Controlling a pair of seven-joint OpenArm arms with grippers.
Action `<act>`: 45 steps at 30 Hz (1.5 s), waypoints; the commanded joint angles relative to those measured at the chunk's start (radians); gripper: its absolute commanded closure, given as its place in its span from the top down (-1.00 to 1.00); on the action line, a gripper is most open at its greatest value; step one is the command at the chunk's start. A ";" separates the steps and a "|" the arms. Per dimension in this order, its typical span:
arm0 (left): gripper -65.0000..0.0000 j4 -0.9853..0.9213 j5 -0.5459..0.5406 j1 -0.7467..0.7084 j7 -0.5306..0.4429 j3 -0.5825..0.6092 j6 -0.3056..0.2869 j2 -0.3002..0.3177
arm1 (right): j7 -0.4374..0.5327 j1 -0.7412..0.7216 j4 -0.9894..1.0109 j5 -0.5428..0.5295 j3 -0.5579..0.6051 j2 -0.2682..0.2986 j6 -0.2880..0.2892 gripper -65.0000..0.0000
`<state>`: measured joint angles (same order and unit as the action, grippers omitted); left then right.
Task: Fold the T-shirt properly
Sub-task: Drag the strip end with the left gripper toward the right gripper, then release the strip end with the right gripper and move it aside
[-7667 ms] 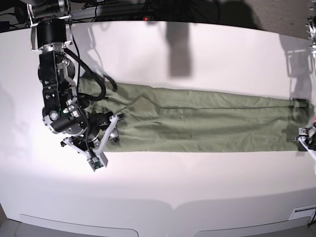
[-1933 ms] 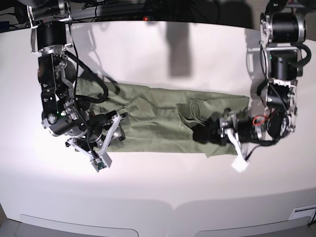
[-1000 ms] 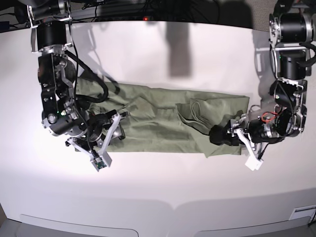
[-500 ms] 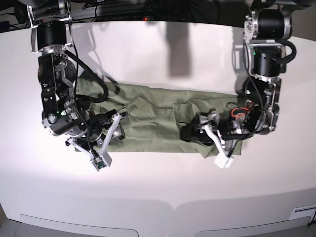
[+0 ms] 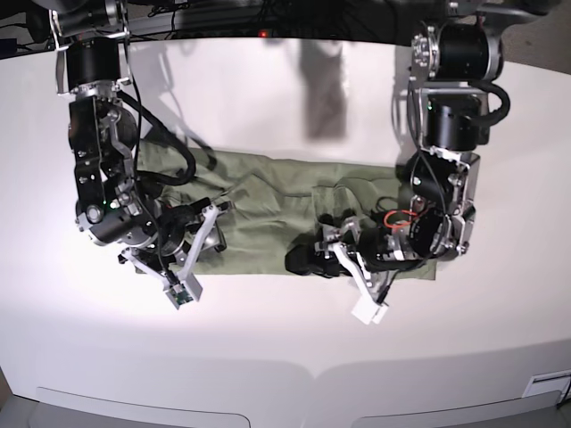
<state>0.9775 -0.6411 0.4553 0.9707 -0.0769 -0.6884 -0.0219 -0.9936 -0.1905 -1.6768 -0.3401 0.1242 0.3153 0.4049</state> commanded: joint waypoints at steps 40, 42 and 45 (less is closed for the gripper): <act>0.14 0.016 -0.013 -0.051 -0.104 -0.001 0.072 0.103 | 0.008 -0.063 -0.018 -0.005 -0.047 0.009 -0.002 -0.10; 0.14 0.016 -0.013 -0.051 -0.100 -0.001 0.072 0.103 | -0.041 -0.074 -0.018 -0.004 -0.107 0.009 -0.002 -0.10; 0.14 0.016 -0.013 -0.051 -0.097 -0.001 0.072 0.103 | -0.091 -0.074 -0.016 -0.005 -0.236 0.009 0.000 -0.08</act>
<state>0.9771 -0.6323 0.3740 0.8902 -0.0769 -0.6056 0.0803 -1.1000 -0.2436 -1.6768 -0.3420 -0.1108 0.3126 0.4053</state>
